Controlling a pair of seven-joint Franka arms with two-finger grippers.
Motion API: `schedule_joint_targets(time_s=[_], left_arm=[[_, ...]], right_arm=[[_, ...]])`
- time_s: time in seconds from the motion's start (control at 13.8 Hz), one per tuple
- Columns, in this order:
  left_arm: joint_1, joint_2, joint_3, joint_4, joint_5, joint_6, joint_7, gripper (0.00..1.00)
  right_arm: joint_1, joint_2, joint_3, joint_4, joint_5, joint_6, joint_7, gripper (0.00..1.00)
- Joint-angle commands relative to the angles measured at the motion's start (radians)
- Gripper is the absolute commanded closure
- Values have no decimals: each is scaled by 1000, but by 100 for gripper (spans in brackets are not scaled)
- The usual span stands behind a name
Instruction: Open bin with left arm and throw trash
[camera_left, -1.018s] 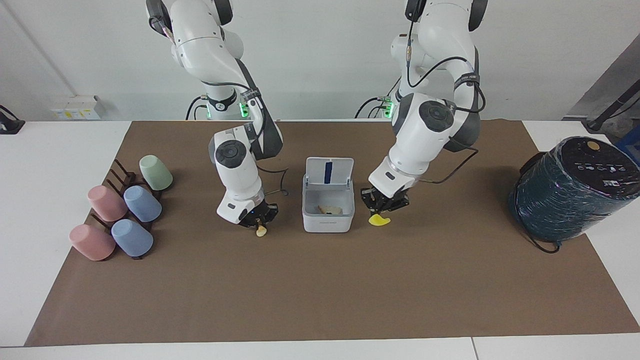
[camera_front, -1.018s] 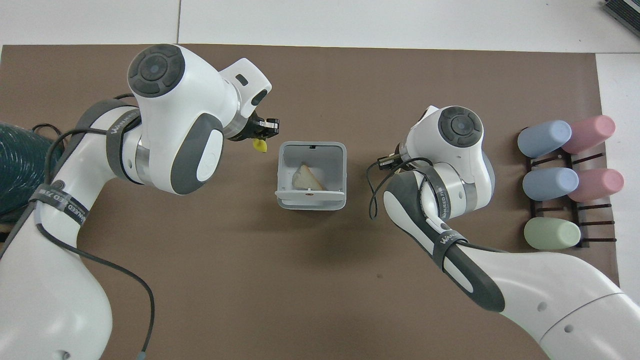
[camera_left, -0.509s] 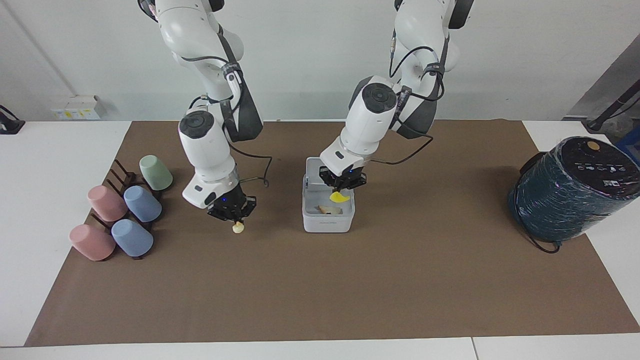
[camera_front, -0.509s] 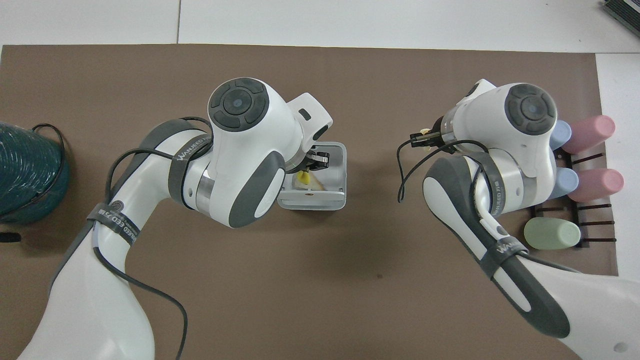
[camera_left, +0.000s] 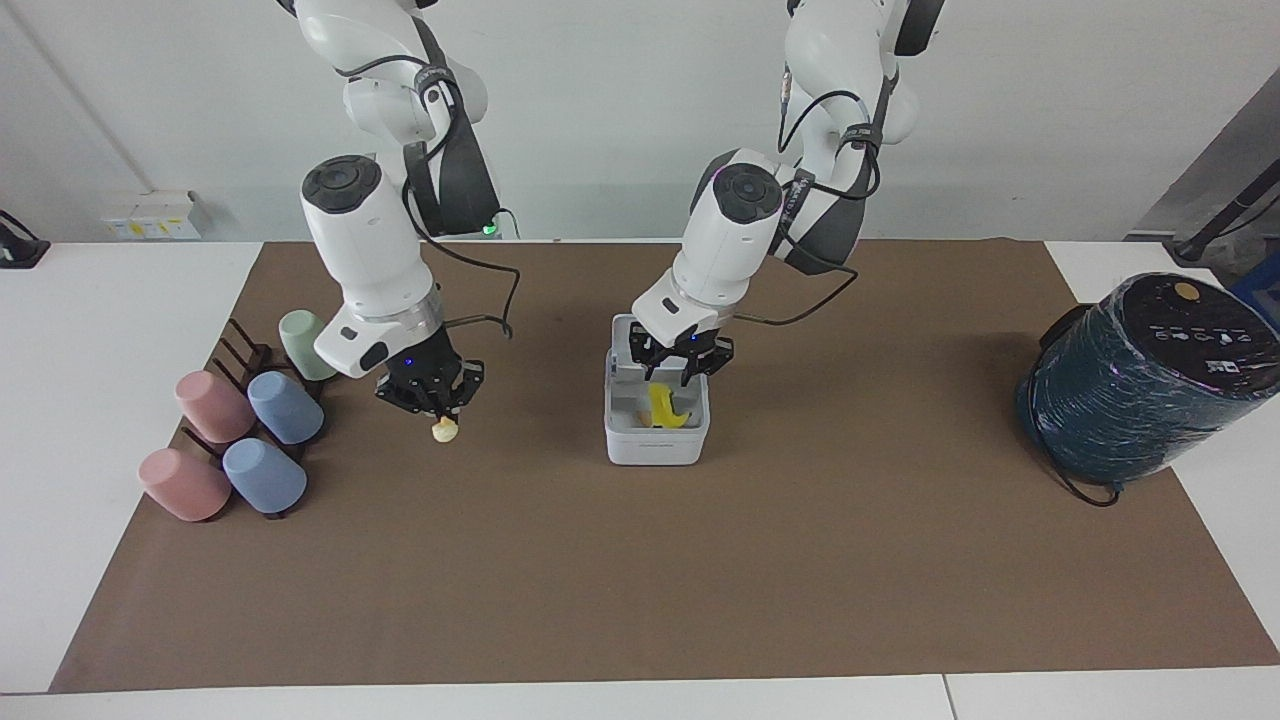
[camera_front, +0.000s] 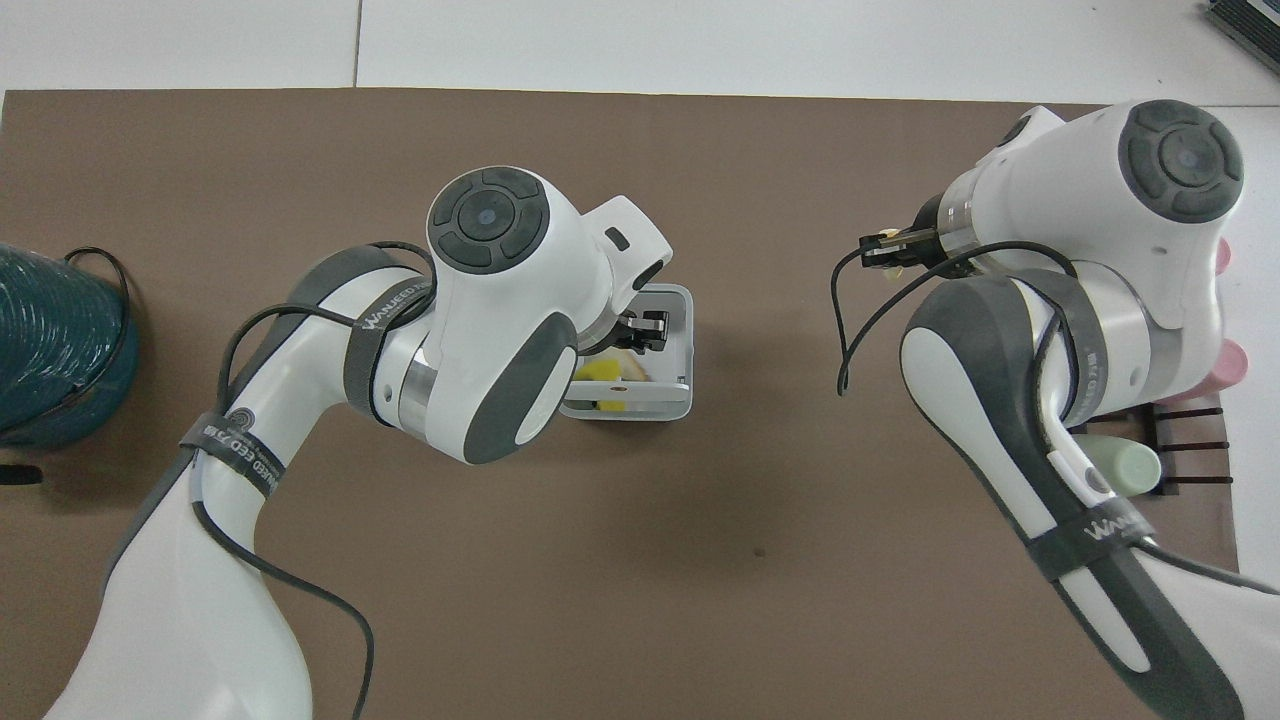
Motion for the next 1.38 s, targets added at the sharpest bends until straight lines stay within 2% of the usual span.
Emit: schedule_joint_targets(time_s=[0.0, 0.15, 0.22, 0.36, 0.58, 0.87, 1.09, 1.31], left_arm=[[1, -28, 10, -10, -10, -23, -6, 0], [16, -26, 21, 34, -9, -73, -6, 0], [48, -26, 21, 64, 5, -137, -4, 0], [149, -25, 19, 147, 7, -240, 13, 0], [284, -25, 23, 247, 31, -394, 98, 0], [424, -34, 26, 253, 82, -489, 177, 0], [456, -49, 26, 253, 151, -523, 212, 0], [476, -89, 26, 253, 197, -560, 269, 0]], right_arm=[[16, 0, 20, 19, 37, -8, 31, 100], [23, 0, 29, 19, 128, 3, 50, 100], [39, 0, 31, 19, 144, 5, 51, 100], [59, 3, 31, 16, 182, 12, 82, 100], [117, 22, 31, 10, 316, 78, 160, 100], [225, 74, 31, 10, 331, 152, 255, 100], [246, 111, 32, 4, 371, 163, 258, 100], [277, 111, 31, -22, 408, 149, 272, 100]])
